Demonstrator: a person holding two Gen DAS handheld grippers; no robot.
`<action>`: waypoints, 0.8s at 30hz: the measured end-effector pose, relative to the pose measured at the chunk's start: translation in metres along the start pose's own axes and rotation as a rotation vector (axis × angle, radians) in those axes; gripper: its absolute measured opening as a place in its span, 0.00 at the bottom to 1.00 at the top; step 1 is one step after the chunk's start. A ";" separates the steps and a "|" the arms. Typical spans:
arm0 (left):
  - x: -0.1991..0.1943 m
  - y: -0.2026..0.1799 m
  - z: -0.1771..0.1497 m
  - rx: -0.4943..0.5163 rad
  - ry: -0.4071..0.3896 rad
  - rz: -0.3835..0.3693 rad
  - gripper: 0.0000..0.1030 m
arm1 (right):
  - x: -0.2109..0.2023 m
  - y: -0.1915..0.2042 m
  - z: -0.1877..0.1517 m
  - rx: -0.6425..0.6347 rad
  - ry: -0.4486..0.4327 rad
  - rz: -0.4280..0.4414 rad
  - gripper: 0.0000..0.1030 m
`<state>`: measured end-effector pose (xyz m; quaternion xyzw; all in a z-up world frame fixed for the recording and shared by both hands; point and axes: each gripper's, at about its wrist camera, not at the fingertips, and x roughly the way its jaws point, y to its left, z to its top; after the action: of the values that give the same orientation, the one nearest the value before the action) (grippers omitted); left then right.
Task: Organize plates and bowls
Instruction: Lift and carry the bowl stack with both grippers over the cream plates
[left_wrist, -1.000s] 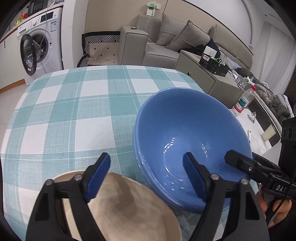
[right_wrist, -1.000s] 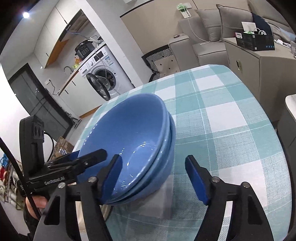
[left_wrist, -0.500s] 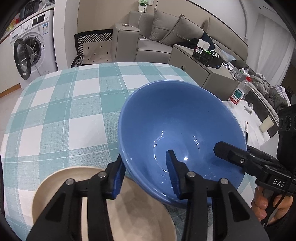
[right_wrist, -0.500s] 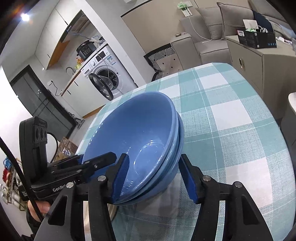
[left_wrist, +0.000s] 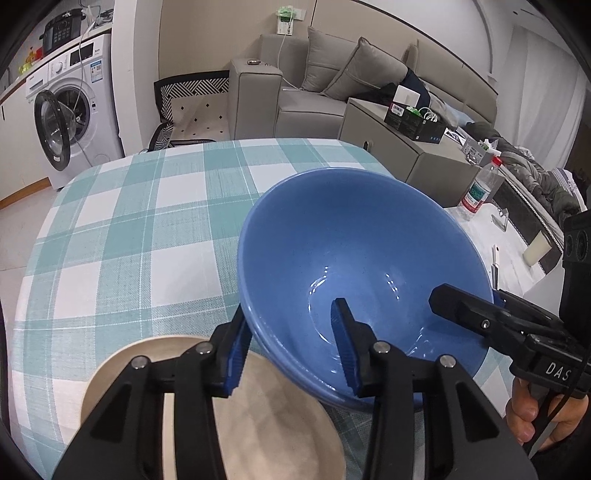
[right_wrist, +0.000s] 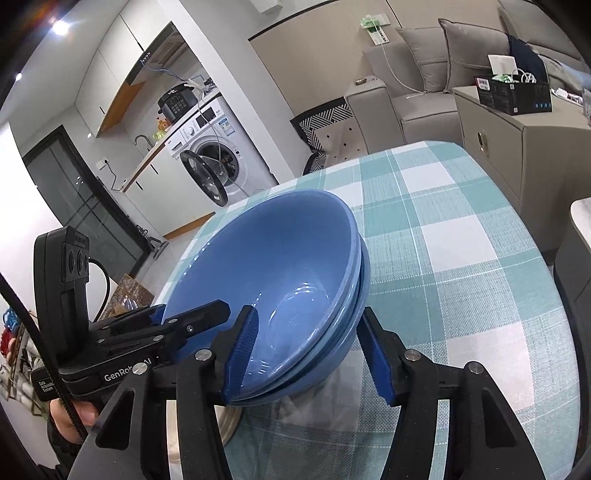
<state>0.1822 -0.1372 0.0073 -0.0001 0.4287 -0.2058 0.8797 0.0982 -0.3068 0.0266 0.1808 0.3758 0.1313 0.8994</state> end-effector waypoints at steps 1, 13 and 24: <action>-0.003 0.000 0.000 -0.001 -0.006 0.001 0.40 | -0.002 0.001 0.000 -0.002 -0.006 0.004 0.56; -0.037 0.006 -0.002 -0.015 -0.064 0.034 0.40 | -0.022 0.026 0.003 -0.056 -0.041 0.049 0.56; -0.061 0.023 -0.012 -0.037 -0.100 0.060 0.40 | -0.027 0.055 -0.002 -0.090 -0.047 0.087 0.56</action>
<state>0.1482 -0.0918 0.0422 -0.0139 0.3877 -0.1709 0.9057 0.0731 -0.2668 0.0655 0.1592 0.3400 0.1827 0.9087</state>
